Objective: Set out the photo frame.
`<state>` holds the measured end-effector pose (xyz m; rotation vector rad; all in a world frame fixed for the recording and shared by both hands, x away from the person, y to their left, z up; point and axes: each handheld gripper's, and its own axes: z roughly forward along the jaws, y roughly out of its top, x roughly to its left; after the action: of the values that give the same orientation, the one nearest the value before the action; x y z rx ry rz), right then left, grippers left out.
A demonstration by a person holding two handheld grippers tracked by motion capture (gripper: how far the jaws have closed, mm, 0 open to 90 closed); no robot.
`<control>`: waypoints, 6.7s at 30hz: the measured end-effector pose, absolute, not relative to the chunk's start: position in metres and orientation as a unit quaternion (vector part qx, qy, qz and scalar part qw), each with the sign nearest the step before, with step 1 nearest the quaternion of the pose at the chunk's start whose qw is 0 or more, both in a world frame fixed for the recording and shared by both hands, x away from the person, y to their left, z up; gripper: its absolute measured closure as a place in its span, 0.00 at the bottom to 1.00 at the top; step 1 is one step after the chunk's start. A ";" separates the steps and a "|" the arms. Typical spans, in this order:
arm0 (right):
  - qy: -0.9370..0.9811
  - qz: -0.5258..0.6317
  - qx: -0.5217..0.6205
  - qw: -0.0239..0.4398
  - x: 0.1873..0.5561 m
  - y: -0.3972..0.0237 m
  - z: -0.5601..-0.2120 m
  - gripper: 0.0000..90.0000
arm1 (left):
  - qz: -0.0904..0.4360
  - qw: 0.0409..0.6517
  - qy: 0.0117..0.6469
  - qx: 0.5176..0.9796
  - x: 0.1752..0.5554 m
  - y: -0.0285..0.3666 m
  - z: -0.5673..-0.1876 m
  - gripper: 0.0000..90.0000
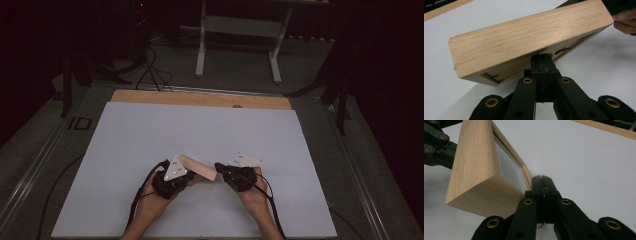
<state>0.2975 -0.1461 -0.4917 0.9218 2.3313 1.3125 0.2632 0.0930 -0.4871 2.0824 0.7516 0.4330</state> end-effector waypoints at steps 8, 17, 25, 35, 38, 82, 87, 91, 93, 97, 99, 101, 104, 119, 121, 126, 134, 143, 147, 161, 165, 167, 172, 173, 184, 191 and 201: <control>0.815 0.457 0.320 0.158 0.295 -0.145 -0.492 1.00 | 0.169 0.427 0.299 0.837 0.264 0.089 -0.489 1.00; 0.821 0.451 0.310 0.163 0.289 -0.142 -0.491 1.00 | 0.172 0.425 0.305 0.835 0.270 0.088 -0.490 1.00; 0.825 0.448 0.303 0.167 0.285 -0.139 -0.490 1.00 | 0.173 0.422 0.304 0.836 0.277 0.087 -0.492 1.00; 0.829 0.445 0.295 0.166 0.282 -0.135 -0.490 1.00 | 0.175 0.422 0.303 0.836 0.282 0.088 -0.494 1.00; 0.831 0.445 0.292 0.166 0.282 -0.133 -0.490 1.00 | 0.174 0.424 0.303 0.836 0.284 0.088 -0.494 1.00; 0.835 0.446 0.280 0.160 0.277 -0.123 -0.490 0.91 | 0.164 0.438 0.325 0.822 0.299 0.099 -0.497 0.94; 0.830 0.449 0.287 0.165 0.278 -0.128 -0.487 0.85 | 0.178 0.445 0.334 0.812 0.294 0.108 -0.491 0.89; 0.826 0.452 0.292 0.168 0.279 -0.133 -0.485 0.81 | 0.177 0.448 0.350 0.803 0.292 0.117 -0.487 0.84; 0.825 0.453 0.294 0.168 0.280 -0.135 -0.484 0.79 | 0.176 0.451 0.358 0.798 0.290 0.121 -0.484 0.81; 0.827 0.444 0.295 0.177 0.280 -0.137 -0.484 0.78 | 0.183 0.460 0.362 0.790 0.286 0.127 -0.477 0.73; 0.827 0.444 0.297 0.177 0.281 -0.138 -0.484 0.77 | 0.180 0.465 0.366 0.786 0.285 0.129 -0.473 0.69; 0.826 0.444 0.297 0.177 0.281 -0.139 -0.483 0.76 | 0.176 0.471 0.371 0.781 0.284 0.132 -0.470 0.66; 0.824 0.446 0.301 0.178 0.281 -0.141 -0.482 0.75 | 0.178 0.480 0.379 0.771 0.282 0.136 -0.465 0.61; 0.815 0.452 0.314 0.183 0.284 -0.150 -0.479 0.73 | 0.174 0.494 0.379 0.762 0.271 0.134 -0.453 0.51; 0.814 0.452 0.316 0.182 0.284 -0.151 -0.478 0.72 | 0.174 0.494 0.375 0.765 0.270 0.131 -0.453 0.51; 0.813 0.453 0.318 0.183 0.285 -0.152 -0.478 0.72 | 0.171 0.496 0.365 0.769 0.267 0.121 -0.451 0.50; 0.811 0.454 0.320 0.184 0.286 -0.154 -0.477 0.72 | 0.169 0.495 0.357 0.774 0.264 0.106 -0.453 0.47; 0.810 0.455 0.321 0.185 0.286 -0.155 -0.476 0.72 | 0.164 0.496 0.357 0.774 0.264 0.094 -0.457 0.45; 0.810 0.455 0.322 0.185 0.286 -0.156 -0.476 0.72 | 0.161 0.491 0.358 0.778 0.266 0.087 -0.460 0.44; 0.806 0.458 0.325 0.186 0.287 -0.158 -0.475 0.72 | 0.161 0.464 0.388 0.780 0.276 0.074 -0.472 0.45; 0.805 0.460 0.326 0.187 0.287 -0.159 -0.474 0.72 | 0.154 0.467 0.389 0.779 0.277 0.073 -0.473 0.46; 0.803 0.461 0.328 0.187 0.287 -0.160 -0.473 0.72 | 0.152 0.468 0.391 0.778 0.277 0.073 -0.473 0.47; 0.799 0.464 0.332 0.192 0.288 -0.164 -0.471 0.72 | 0.142 0.470 0.390 0.779 0.279 0.077 -0.473 0.55; 0.798 0.465 0.332 0.193 0.288 -0.164 -0.470 0.72 | 0.142 0.469 0.390 0.780 0.280 0.077 -0.472 0.55; 0.789 0.474 0.338 0.198 0.289 -0.168 -0.465 0.70 | 0.141 0.465 0.370 0.792 0.282 0.082 -0.471 0.61; 0.781 0.478 0.348 0.200 0.289 -0.169 -0.463 0.67 | 0.149 0.456 0.352 0.804 0.282 0.084 -0.468 0.62; 0.778 0.484 0.342 0.210 0.293 -0.166 -0.453 0.69 | 0.160 0.446 0.333 0.815 0.282 0.088 -0.465 0.64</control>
<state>0.2934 -0.1662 -0.4529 0.9498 2.1628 1.3467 0.2818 0.0881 -0.4653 2.0191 0.8237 0.3957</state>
